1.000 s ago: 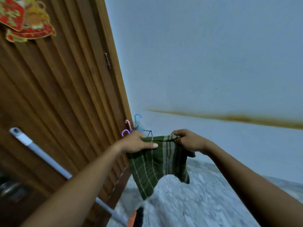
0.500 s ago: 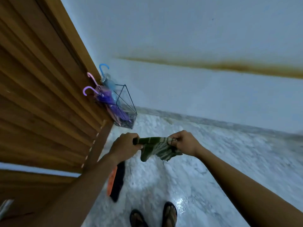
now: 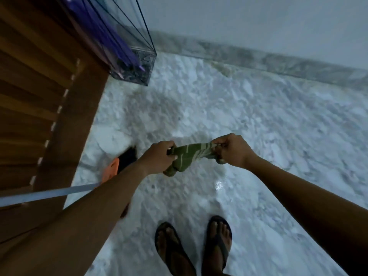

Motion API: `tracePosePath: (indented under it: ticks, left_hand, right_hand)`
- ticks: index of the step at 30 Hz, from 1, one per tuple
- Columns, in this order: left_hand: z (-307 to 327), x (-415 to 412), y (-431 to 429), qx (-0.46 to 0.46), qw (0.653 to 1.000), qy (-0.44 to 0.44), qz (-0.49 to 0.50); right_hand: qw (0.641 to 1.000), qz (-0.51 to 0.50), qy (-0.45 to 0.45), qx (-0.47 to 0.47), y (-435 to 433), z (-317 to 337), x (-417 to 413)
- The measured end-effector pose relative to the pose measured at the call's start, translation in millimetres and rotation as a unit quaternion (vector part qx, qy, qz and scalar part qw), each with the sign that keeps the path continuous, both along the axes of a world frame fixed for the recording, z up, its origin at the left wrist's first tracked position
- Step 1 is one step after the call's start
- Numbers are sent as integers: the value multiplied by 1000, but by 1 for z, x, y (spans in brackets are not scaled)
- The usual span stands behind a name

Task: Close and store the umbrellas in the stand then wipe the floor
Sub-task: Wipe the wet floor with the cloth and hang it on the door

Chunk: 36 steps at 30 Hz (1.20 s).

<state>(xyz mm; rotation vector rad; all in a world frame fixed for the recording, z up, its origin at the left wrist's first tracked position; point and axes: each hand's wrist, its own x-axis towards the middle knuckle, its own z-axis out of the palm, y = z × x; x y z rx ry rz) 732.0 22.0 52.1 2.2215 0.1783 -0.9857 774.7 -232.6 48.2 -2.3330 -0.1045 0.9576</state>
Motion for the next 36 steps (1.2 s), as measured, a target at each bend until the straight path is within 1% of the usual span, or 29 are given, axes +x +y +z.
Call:
tracePosePath:
  ticks: [3,5,6,8,9,10,11,12,14,15,17,20,23,28,33,36]
  left_hand:
    - [-71,34,19,0,999,-32,19]
    - [-115,63,27,26,995,-92,42]
    - [-136,77,29,65,986,-145,44]
    - [-176,95,27,165,953,-252,37]
    - [-195,99,24,185,937,-294,44]
    - [-215,99,21,184,929,-318,42]
    - [-235,96,18,177,931,-319,25]
    - [-258,92,15,168,938,-302,0]
    - [-300,78,14,169,952,-247,-57]
    - [-318,72,15,178,952,-235,-80]
    - [-344,62,20,198,940,-258,-102]
    - [-357,62,32,214,922,-311,-86]
    - [-361,70,45,226,913,-334,-59]
    - [-365,90,62,250,908,-335,2]
    - [-367,124,104,281,899,-337,13]
    - [-370,134,128,305,891,-335,33]
  right_hand:
    - [998,42,-47,-21,14,-74,40]
    - [993,55,-93,-38,27,-115,70]
    - [989,51,-128,-54,33,-133,83]
    - [972,45,-207,-98,47,-172,99]
    - [963,49,-235,-123,54,-190,100]
    - [957,55,-250,-139,61,-210,96]
    - [954,64,-256,-145,67,-230,88]
    - [954,81,-248,-147,73,-250,79]
    - [961,118,-205,-143,81,-288,59]
    - [964,129,-187,-140,84,-304,50]
    - [962,126,-198,-140,88,-327,41]
    - [945,114,-263,-158,95,-340,47]
    - [928,134,-308,-161,103,-344,65]
    - [910,189,-338,-146,125,-347,108]
    - [905,201,-357,-116,165,-350,147]
    - [897,221,-363,-124,194,-354,163]
